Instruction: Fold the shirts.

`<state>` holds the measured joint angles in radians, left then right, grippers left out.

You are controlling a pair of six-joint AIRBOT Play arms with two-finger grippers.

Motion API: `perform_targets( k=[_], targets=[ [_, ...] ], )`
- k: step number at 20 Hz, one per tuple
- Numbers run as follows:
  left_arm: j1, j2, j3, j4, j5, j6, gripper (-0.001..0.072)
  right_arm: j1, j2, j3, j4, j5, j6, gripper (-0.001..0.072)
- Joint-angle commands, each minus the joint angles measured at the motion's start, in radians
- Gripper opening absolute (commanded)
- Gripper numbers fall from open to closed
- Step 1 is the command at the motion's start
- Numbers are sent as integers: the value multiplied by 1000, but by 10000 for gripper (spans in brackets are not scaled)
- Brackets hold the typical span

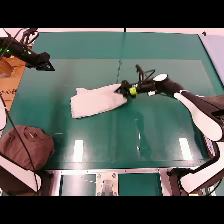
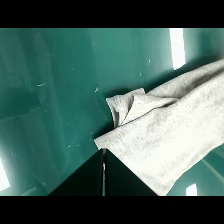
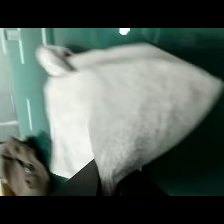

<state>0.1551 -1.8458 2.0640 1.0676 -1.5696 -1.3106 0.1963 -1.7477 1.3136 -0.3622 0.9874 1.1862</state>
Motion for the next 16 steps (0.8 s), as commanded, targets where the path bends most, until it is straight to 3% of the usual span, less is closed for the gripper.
perform_targets(
  k=[1, 9, 16],
  targets=[
    [0, 1, 0, 0, -14, 0, 24, -56, 80, 96, 39, 27, 11, 13],
    [0, 1, 0, -2, -44, 0, 23, -569, 447, 104, -25, 32, 183, 13],
    [0, 1, 0, -2, -43, -5, 23, -986, 581, 103, -324, 65, 516, 13]
  ],
)
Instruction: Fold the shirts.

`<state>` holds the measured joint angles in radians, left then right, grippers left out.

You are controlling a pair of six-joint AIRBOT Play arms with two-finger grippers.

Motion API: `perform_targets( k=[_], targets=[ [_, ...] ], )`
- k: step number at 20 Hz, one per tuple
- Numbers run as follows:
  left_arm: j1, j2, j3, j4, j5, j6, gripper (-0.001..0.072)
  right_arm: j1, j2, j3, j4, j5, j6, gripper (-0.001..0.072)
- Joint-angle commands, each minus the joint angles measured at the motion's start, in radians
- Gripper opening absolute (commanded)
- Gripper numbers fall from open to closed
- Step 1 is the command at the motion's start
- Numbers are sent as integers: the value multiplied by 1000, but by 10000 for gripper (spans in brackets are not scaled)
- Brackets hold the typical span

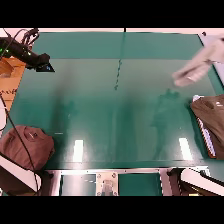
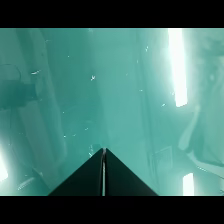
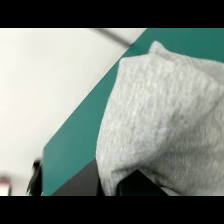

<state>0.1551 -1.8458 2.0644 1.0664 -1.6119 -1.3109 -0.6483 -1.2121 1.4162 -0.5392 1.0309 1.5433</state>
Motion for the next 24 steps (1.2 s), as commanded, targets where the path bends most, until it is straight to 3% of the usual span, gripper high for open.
perform_targets(
  k=[1, 4, 8, 12, 15, 21, 24],
  targets=[
    [0, 1, 0, 0, 0, -18, 24, -177, 49, 0, -200, 42, 201, 13],
    [0, 1, 0, 0, 5, -24, 23, -257, 78, -47, -318, 55, 320, 13],
    [0, 1, 0, 0, 3, -25, 23, -367, 140, -182, -357, 56, 386, 13],
    [0, 1, 0, 0, -5, -27, 24, -541, 246, -306, -382, 56, 386, 13],
    [0, 1, 0, 0, -5, -27, 23, -684, 290, -335, -408, 83, 313, 13],
    [0, 1, 0, -1, -7, -44, 23, -747, 288, -484, -724, 121, 323, 14],
    [0, 1, 0, -1, -27, -43, 23, -789, 287, -584, -771, 117, 350, 14]
  ],
)
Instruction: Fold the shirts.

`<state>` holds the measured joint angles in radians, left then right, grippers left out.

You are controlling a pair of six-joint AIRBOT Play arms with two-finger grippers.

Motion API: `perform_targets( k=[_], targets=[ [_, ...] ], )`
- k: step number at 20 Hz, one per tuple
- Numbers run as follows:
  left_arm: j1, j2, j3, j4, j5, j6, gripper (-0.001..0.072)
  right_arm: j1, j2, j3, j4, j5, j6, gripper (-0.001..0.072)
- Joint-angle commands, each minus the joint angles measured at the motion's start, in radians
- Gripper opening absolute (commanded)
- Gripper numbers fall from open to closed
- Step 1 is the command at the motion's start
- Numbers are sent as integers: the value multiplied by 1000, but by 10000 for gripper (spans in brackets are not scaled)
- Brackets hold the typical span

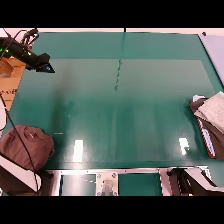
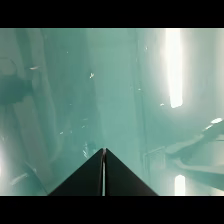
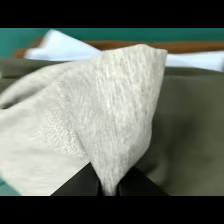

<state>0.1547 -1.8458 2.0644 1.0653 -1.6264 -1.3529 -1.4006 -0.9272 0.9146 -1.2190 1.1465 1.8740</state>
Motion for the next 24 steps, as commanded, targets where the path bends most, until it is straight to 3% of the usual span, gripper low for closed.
perform_targets(
  k=[1, 7, 8, 10, 11, 15, 17, 18, 19, 21, 24],
  targets=[
    [0, 1, 0, 0, -13, -2, 24, -60, 2, -95, -89, 0, 30, 14],
    [-2, 1, -5, -4, -5, -1, 23, -82, 0, -77, -1, -26, -16, 15],
    [-4, 0, -6, -3, -5, -1, 24, -82, 0, -86, -2, -22, -16, 91],
    [-4, 0, -5, -9, 5, 0, 23, -83, 0, -97, -5, -4, -16, 595],
    [-4, 0, -5, -9, 13, 1, 23, -86, 0, -92, -4, 14, -16, 640],
    [-4, 0, -5, -10, 23, 27, 23, -117, -6, 60, -160, 203, -26, 637],
    [-4, 3, -5, -13, 47, 27, 23, -100, -26, 161, -132, 242, -23, 603],
    [-4, 11, -5, -13, 55, 29, 23, -64, -40, 206, -57, 239, -27, 261],
    [-4, 27, -5, -14, 66, 33, 22, -6, -55, 238, 15, 220, -49, 60],
    [-4, 74, -5, -8, 104, 37, 22, 182, -88, 280, 71, 164, -54, 14],
    [-18, 154, -50, -6, 84, 46, 21, 545, -140, 280, 24, 109, -107, 13]
  ],
)
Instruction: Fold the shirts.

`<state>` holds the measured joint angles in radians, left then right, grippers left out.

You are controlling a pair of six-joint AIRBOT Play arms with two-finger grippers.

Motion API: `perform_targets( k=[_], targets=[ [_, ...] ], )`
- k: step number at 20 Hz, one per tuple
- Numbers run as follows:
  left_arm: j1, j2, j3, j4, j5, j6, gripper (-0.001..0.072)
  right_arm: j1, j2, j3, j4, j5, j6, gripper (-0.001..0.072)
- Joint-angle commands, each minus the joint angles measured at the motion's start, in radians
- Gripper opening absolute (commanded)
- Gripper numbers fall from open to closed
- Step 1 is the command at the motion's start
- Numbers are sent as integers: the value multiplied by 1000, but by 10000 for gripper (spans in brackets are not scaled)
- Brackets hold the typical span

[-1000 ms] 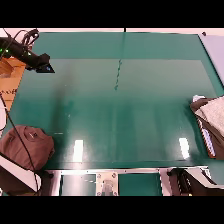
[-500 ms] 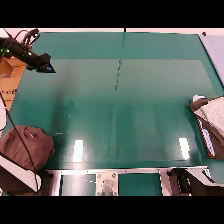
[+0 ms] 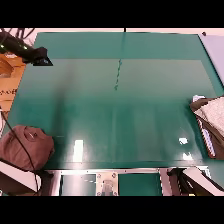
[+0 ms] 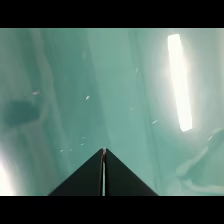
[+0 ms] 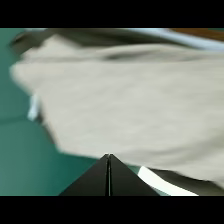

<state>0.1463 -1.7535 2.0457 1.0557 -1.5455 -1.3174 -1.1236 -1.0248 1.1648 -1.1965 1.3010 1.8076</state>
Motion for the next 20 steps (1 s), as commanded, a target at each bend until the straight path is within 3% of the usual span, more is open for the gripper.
perform_targets(
  k=[1, 6, 11, 20],
  targets=[
    [-22, 98, -87, 5, 4, 14, 21, 385, -51, 22, -33, -60, -40, 13],
    [-109, 367, -591, 18, 131, 17, 21, 877, -47, -92, -114, -79, -63, 13],
    [-231, 639, -1049, 17, 257, 5, 22, 1149, -48, -251, -113, -146, -80, 13],
    [-255, 687, -1130, 10, 271, 8, 23, 1178, -47, -256, -95, -141, -65, 13]
  ],
)
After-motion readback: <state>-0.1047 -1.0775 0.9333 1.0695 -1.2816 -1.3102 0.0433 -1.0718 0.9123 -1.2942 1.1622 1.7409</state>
